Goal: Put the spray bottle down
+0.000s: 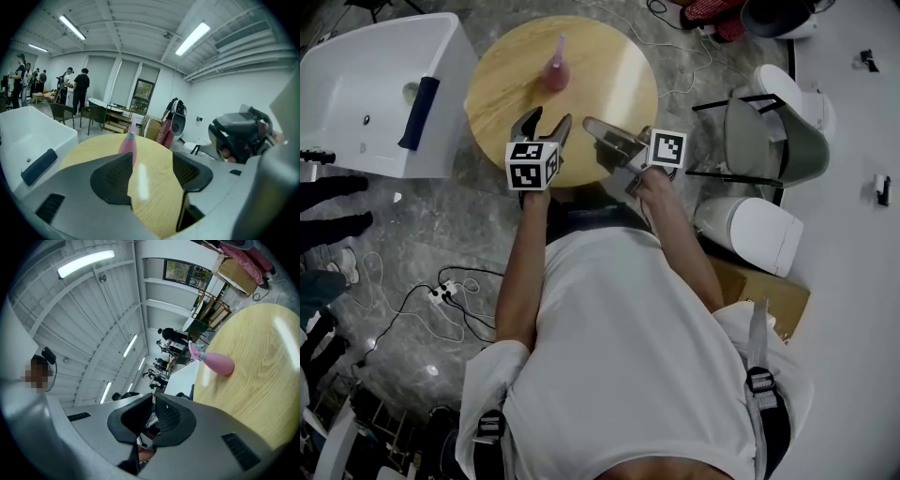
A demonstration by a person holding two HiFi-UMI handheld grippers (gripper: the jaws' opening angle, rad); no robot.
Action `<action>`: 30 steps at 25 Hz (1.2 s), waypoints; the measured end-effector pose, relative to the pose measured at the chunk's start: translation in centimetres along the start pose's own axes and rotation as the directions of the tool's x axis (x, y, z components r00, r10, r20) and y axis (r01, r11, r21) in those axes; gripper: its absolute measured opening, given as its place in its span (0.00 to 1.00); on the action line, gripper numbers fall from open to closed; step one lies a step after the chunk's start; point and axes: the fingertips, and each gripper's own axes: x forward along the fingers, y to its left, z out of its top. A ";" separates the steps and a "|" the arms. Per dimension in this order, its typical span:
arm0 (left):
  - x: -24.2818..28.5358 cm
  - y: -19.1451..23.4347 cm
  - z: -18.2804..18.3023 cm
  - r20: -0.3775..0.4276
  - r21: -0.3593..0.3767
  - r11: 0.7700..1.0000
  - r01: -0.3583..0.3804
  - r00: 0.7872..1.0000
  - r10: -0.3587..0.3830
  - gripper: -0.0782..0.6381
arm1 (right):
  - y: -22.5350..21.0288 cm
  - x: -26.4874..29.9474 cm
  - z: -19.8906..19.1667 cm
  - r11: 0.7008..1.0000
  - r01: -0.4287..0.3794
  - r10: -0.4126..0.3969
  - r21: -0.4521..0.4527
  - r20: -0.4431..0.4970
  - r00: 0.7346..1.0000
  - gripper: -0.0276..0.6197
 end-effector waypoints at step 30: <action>-3.4 -12.1 -4.0 -0.038 -0.001 0.989 -0.150 0.988 0.149 0.48 | 2.0 -12.8 -1.5 0.989 -0.141 0.143 0.053 -0.035 0.989 0.08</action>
